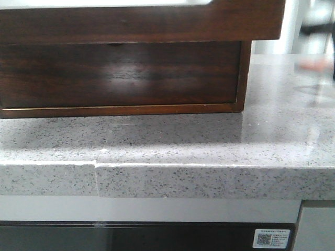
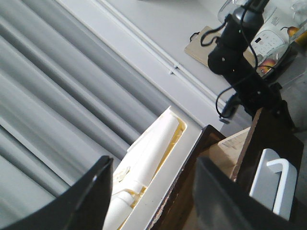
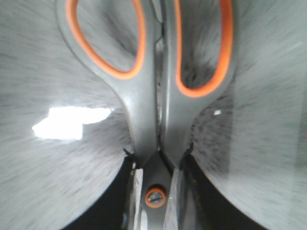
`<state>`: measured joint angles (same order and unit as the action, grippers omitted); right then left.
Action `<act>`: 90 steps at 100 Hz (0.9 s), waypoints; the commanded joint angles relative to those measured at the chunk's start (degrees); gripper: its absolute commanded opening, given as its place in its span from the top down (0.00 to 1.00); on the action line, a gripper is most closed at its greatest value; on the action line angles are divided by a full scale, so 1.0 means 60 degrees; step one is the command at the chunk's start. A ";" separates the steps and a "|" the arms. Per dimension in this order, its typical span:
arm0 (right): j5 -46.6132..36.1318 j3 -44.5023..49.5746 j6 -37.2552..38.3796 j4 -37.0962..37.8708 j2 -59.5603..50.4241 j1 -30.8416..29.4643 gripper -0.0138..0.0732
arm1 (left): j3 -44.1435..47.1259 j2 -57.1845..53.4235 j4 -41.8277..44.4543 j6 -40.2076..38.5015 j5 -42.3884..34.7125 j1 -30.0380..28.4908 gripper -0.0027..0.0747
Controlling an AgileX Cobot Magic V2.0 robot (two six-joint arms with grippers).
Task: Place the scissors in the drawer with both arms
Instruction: 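Lift the scissors off the counter with the right gripper, then carry the scissors over the open drawer and lower them in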
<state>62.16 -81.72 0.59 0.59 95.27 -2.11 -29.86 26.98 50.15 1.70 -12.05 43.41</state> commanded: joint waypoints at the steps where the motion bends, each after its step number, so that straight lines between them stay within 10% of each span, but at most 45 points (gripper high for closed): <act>1: -0.0477 -0.0250 -0.0505 -0.0205 -0.1437 -0.0066 0.93 | -0.0322 0.0027 -0.0214 -0.0066 -0.0464 0.0051 0.50; 31: -0.2683 -0.0250 -0.3232 -0.1735 -0.4580 0.0687 0.93 | -0.0322 0.0027 -0.0214 -0.0066 -0.0488 0.0051 0.50; 90: -0.4963 -0.0250 -0.6987 -0.0927 -0.3820 0.6694 0.93 | -0.0322 0.0027 -0.0214 -0.0066 -0.0488 0.0051 0.50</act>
<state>38.22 -81.72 -40.02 -8.23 70.74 35.96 -29.86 26.98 50.15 1.70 -12.15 43.41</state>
